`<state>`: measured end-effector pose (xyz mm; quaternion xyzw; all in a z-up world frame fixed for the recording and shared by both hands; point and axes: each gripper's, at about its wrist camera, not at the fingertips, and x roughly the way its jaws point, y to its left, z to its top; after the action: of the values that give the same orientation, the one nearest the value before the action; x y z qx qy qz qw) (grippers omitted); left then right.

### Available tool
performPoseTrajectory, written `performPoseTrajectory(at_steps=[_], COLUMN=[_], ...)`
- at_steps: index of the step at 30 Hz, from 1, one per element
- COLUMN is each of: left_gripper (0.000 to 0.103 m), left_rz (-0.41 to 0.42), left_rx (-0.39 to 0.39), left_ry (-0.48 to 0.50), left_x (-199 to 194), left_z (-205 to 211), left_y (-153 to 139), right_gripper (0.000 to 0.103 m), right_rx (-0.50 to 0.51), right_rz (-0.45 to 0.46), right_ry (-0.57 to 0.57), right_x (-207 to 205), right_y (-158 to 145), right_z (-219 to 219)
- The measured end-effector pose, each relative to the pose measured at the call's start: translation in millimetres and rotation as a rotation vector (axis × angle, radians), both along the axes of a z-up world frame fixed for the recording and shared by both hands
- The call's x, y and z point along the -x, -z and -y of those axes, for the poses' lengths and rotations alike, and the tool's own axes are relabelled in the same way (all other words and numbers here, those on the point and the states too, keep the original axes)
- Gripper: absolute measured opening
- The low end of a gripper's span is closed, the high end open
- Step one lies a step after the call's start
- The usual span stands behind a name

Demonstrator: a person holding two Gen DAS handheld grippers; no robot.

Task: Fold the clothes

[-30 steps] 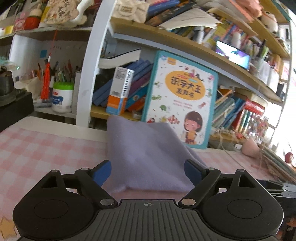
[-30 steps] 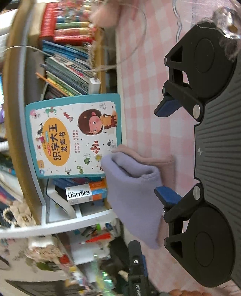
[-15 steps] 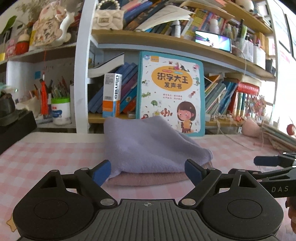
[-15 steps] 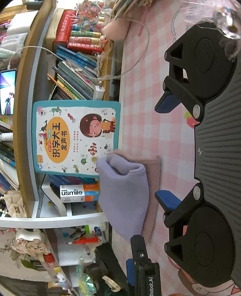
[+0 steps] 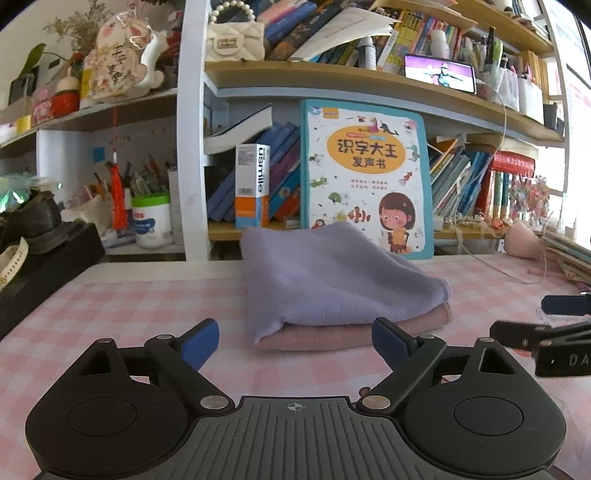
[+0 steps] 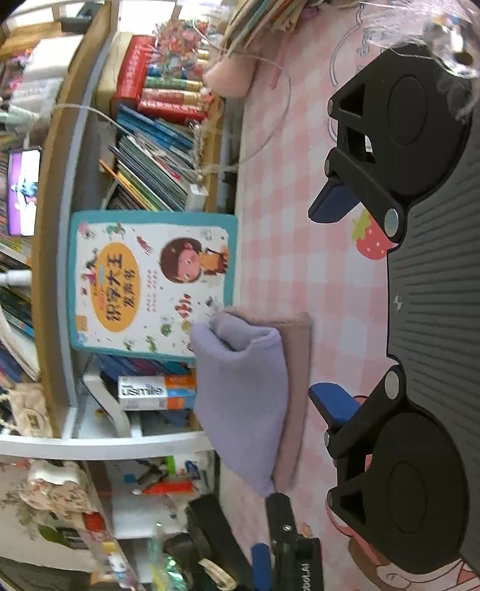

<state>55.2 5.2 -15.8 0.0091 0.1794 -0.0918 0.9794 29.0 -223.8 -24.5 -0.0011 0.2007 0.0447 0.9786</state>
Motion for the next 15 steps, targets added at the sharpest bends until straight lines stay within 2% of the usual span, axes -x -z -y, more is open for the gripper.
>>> performPoseTrajectory(at_steps=[4, 9, 12, 15], left_gripper=[0.093, 0.094, 0.1, 0.101], left_rz=[0.017, 0.021, 0.02, 0.039], left_rx=[0.002, -0.017, -0.03, -0.053], left_ry=[-0.015, -0.043, -0.058, -0.048], left_x=[6.2, 7.0, 6.8, 10.0], left_z=[-0.3, 1.8, 2.7, 6.3], left_y=[-1.0, -1.5, -1.4, -2.0], right_gripper=[0.096, 0.1, 0.1, 0.101], right_rx=[-0.008, 0.028, 0.045, 0.059], right_rz=[0.007, 0.078, 0.062, 0.046], right_ry=[-0.005, 0.005, 0.01, 0.009], right_x=[5.5, 16.7, 13.6, 11.3], right_y=[-0.6, -3.4, -2.7, -1.5], right_z=[-0.7, -6.5, -9.0, -10.9])
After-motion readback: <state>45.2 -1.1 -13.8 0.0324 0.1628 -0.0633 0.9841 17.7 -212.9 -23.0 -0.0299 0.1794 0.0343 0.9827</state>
